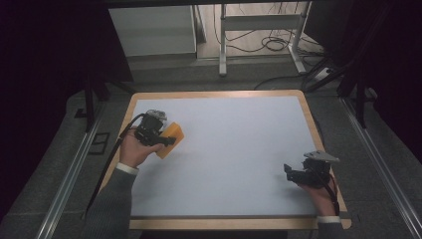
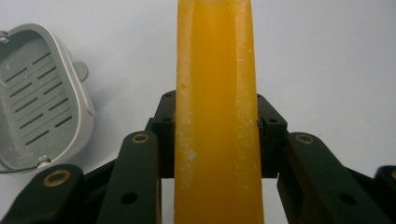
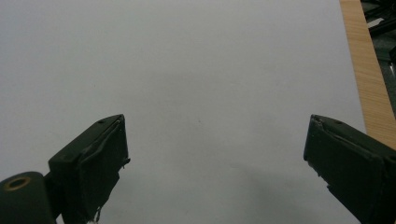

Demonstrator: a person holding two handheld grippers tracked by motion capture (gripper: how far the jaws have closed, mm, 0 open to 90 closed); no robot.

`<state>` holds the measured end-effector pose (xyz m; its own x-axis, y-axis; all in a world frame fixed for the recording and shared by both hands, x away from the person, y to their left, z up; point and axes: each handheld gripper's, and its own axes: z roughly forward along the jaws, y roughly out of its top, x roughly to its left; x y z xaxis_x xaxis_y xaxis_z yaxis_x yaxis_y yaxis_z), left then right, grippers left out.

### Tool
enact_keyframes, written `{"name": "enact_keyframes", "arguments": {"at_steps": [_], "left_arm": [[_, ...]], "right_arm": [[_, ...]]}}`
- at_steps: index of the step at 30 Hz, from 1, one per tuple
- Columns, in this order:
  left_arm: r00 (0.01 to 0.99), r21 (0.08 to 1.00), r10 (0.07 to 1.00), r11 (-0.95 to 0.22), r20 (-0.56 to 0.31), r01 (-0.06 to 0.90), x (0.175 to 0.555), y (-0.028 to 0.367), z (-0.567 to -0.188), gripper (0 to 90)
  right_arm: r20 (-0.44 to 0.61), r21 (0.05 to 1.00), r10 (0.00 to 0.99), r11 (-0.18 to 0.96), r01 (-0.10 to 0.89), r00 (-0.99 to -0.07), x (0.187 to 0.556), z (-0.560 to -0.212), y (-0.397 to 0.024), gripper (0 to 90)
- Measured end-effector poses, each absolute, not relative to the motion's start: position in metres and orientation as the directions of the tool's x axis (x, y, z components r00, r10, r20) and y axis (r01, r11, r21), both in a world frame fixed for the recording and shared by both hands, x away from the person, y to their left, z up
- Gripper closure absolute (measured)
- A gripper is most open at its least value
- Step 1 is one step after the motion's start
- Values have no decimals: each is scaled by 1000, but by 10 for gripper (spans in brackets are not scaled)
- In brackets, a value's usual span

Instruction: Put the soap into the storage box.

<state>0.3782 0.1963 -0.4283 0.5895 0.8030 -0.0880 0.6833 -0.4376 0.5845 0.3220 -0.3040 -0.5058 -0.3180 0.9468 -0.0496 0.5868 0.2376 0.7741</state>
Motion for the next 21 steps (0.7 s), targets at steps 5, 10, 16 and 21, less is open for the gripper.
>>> {"name": "enact_keyframes", "arguments": {"at_steps": [5,10,16,21], "left_arm": [[582,583,808,-429,-93,690,381,200,-426,609],[571,582,816,-420,-95,697,386,205,-425,609],[558,588,824,-404,-101,701,394,208,-422,609],[540,585,835,-390,-100,711,401,211,-420,609]], "right_arm": [[-50,773,947,238,588,-317,322,-506,-304,63],[-53,770,947,240,591,-316,322,-507,-304,63],[-52,771,948,237,591,-313,322,-506,-304,63],[-52,770,948,239,591,-315,323,-507,-305,63]]}}
